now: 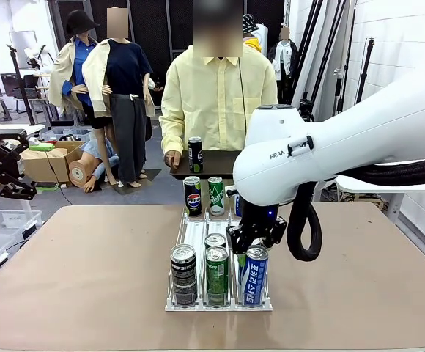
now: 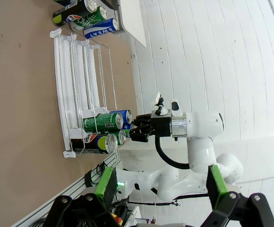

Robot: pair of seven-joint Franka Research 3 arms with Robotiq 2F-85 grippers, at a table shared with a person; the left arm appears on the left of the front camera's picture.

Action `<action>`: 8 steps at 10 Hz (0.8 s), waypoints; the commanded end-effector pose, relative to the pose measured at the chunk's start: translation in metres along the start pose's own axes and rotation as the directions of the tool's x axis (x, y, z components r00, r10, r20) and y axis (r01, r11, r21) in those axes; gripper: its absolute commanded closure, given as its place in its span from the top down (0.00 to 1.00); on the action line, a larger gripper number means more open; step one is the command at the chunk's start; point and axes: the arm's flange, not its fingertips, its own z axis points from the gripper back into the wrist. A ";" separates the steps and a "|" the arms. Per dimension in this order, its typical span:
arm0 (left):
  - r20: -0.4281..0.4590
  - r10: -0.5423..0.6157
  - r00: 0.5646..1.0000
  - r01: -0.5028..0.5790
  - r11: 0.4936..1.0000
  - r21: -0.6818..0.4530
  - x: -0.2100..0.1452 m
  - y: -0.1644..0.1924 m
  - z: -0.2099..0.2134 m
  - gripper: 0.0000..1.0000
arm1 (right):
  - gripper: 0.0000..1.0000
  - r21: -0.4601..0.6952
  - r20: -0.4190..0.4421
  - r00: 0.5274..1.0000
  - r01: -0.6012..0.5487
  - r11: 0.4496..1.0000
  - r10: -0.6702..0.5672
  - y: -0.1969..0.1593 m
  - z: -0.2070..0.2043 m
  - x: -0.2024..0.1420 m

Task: Retrieve and hand over the desired beverage to the person.
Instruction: Pick up another can of the same type that the person held from the Automatic Can Dispenser.

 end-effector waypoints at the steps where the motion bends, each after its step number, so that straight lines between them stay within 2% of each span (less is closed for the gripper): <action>1: 0.007 -0.004 1.000 0.004 1.000 -0.009 -0.002 -0.002 0.001 1.00 | 0.00 0.027 -0.003 1.000 -0.001 1.000 0.001 0.006 0.016 0.006; 4: 0.007 -0.004 1.000 0.004 1.000 -0.009 -0.002 -0.002 0.001 1.00 | 0.00 -0.003 -0.035 0.999 -0.005 1.000 0.005 0.019 0.040 0.012; 8: 0.007 -0.004 1.000 0.004 1.000 -0.009 -0.002 -0.002 0.001 1.00 | 0.00 -0.035 -0.136 0.990 -0.035 0.999 0.030 0.045 0.081 0.020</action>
